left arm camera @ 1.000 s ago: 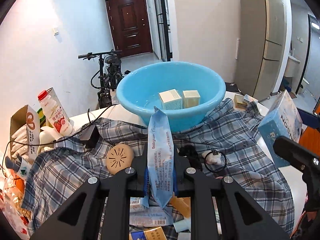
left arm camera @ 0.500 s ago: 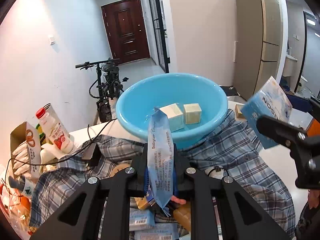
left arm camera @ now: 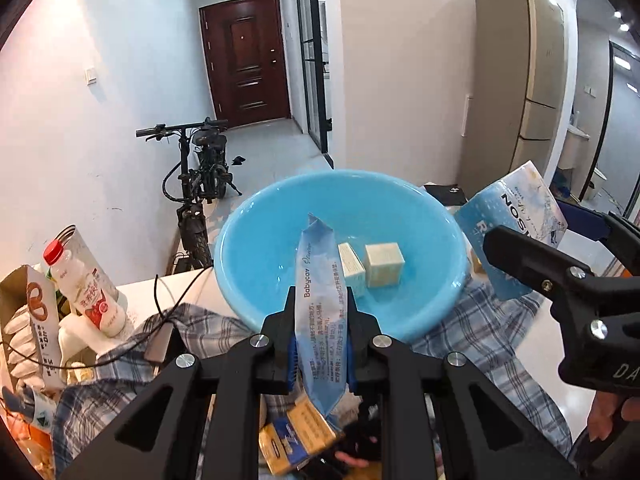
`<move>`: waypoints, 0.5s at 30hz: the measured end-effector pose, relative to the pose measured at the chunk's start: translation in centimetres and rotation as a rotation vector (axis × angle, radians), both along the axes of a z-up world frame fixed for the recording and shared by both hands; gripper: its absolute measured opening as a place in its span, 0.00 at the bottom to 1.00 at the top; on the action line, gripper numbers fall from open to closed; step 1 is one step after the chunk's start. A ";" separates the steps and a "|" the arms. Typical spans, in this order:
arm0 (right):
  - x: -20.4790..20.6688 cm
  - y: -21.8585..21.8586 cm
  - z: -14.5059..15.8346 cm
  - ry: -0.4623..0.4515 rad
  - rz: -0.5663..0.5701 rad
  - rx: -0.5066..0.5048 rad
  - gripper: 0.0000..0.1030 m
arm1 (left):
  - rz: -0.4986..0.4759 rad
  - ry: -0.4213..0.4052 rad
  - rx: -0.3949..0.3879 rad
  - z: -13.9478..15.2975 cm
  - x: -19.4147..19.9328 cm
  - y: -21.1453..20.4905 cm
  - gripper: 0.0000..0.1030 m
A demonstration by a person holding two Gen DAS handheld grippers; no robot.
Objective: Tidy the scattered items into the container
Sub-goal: 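Carry the wipes to the basin with the left gripper while the right gripper carries the RAISON pack over it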
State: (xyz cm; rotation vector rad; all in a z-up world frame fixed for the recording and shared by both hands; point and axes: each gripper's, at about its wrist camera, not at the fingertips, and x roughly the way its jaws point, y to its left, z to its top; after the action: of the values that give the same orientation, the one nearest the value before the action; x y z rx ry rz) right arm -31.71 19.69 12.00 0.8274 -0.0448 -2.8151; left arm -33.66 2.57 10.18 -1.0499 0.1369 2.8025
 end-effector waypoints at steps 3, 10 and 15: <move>-1.5 0.2 -0.1 0.011 -0.034 -0.013 0.88 | 0.020 0.001 0.014 0.0 -1.8 -0.3 0.18; -5.3 0.4 -0.8 -0.007 -0.043 -0.047 0.88 | 0.050 -0.005 0.024 -0.3 -6.0 -0.8 0.18; -7.9 0.8 -1.4 -0.012 -0.072 -0.063 0.88 | 0.062 -0.045 0.057 -1.6 -9.2 -1.4 0.18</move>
State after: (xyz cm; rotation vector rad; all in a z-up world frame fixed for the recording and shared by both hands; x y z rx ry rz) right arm -39.62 20.53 10.62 0.8454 -0.1674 -2.8595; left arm -42.87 1.18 8.59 -1.1218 0.0196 2.8167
